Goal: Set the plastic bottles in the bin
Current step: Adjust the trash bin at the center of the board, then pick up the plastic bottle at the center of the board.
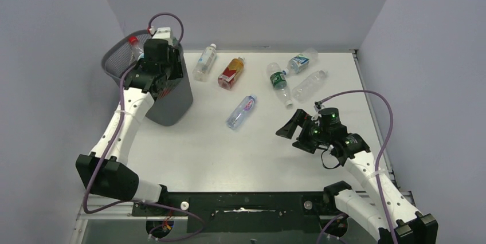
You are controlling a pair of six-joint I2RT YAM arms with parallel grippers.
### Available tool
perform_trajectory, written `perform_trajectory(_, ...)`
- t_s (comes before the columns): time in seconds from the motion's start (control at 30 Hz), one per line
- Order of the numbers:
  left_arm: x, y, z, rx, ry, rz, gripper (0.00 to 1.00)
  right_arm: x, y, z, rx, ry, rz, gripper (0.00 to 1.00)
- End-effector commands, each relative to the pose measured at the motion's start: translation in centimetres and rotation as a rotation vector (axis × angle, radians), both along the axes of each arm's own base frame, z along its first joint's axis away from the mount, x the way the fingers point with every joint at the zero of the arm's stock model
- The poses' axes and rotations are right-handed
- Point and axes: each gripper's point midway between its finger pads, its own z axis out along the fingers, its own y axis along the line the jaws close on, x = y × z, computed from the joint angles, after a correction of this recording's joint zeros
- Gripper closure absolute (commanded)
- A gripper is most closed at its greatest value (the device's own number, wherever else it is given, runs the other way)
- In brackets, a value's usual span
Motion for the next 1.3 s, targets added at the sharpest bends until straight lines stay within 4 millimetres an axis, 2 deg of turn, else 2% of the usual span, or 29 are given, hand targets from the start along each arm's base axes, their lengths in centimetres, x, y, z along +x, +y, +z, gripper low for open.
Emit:
perform_trajectory(0.0,-2.0,-5.2,-0.3,-0.202,0.023,-0.053,0.84,1.7,0.2,2.1,-0.026,-0.084,0.02,0.02)
perform_trajectory(0.07,-2.5,-6.0,-0.5,-0.21,0.03,-0.066,0.66,2.6,-0.2,2.4,-0.071,-0.095,0.019,0.02)
perform_trajectory(0.13,-3.1,-6.6,-0.6,-0.215,0.032,-0.075,0.27,3.7,-0.5,2.6,-0.115,-0.107,0.02,0.02)
perform_trajectory(0.17,-3.4,-6.7,-0.4,-0.217,0.029,-0.079,0.21,4.4,-0.7,2.8,-0.141,-0.115,0.019,0.02)
perform_trajectory(0.3,-4.2,-6.4,0.9,-0.217,0.012,-0.081,0.18,7.8,-2.1,2.4,-0.267,-0.127,0.004,0.01)
perform_trajectory(0.4,-4.6,-6.2,2.4,-0.214,-0.012,-0.086,0.17,10.6,-3.5,1.9,-0.356,-0.14,-0.013,0.05)
perform_trajectory(0.5,-4.8,-6.1,2.7,-0.201,-0.007,-0.092,0.17,12.8,-4.9,0.6,-0.433,-0.121,-0.021,0.09)
perform_trajectory(0.77,-4.5,-5.8,4.0,-0.175,-0.027,-0.101,0.16,16.9,-7.6,-1.6,-0.579,-0.109,-0.038,0.12)
perform_trajectory(0.87,-4.2,-5.5,4.8,-0.164,-0.04,-0.098,0.16,18.2,-7.8,-2.0,-0.588,-0.127,-0.014,0.13)
perform_trajectory(1.13,-4.4,-5.0,7.2,-0.161,-0.068,-0.117,0.15,20.9,-6.7,-2.9,-0.579,-0.165,0.082,0.2)
perform_trajectory(1.27,-5.0,-5.4,7.8,-0.174,-0.06,-0.15,0.15,21.7,-5.9,-4.3,-0.562,-0.146,0.12,0.24)
